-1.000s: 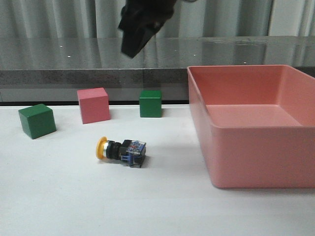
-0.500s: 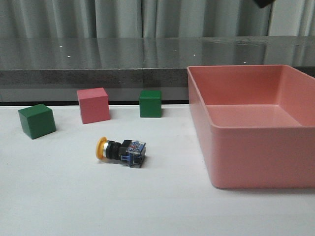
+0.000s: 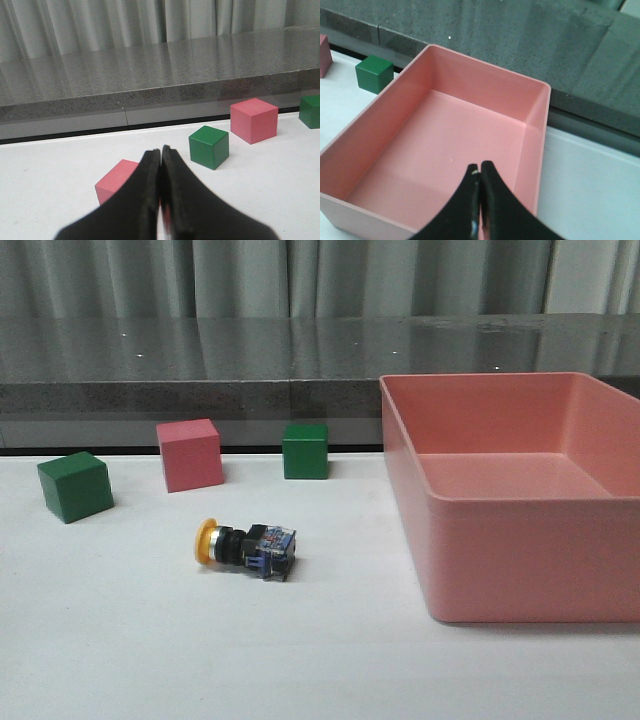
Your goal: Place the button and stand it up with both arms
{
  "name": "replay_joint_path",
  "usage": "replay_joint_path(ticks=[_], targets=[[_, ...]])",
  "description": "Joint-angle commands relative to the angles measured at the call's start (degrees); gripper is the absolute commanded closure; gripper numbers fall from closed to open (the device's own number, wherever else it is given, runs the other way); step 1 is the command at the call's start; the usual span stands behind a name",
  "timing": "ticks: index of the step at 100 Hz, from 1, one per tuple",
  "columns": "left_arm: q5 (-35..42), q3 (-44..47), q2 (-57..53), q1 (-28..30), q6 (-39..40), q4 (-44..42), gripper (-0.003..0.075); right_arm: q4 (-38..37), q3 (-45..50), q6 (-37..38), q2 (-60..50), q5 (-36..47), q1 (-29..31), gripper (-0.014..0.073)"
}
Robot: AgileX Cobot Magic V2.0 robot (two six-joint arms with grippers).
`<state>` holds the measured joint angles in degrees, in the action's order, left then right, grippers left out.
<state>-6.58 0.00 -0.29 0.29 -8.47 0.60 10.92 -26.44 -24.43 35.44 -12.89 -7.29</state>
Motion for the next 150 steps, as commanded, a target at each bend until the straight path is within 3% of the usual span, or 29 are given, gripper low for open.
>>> replay_joint_path(ticks=[1,25,74,95,114,137,150], targets=[[4.4,2.6,-1.8,0.1,0.4,0.1,0.0739,0.7,1.8,0.3,-6.1,5.7,0.3,0.0707],[4.4,2.6,-1.8,0.1,0.4,0.1,0.0739,0.7,4.5,0.3,-16.3,4.6,0.3,0.0707],[4.9,2.6,-1.8,0.1,0.4,0.1,0.0739,0.7,4.5,0.3,-16.5,3.5,0.3,0.0707],[11.6,0.8,-1.7,0.1,0.4,5.8,0.074,0.7,4.5,0.3,-16.5,3.3,0.3,0.0707],[-2.6,-11.5,5.5,-0.1,0.4,10.9,0.0739,0.7,4.5,0.3,-16.5,3.3,0.3,0.0707],[-18.6,-31.9,29.9,-0.1,-0.3,15.7,0.0739,0.7,4.5,0.3,-16.5,3.3,0.3,0.0707],[-23.4,-40.1,43.7,-0.1,-7.9,16.6,0.0739,0.7,4.5,0.3,-16.5,3.3,0.3,0.0707]])
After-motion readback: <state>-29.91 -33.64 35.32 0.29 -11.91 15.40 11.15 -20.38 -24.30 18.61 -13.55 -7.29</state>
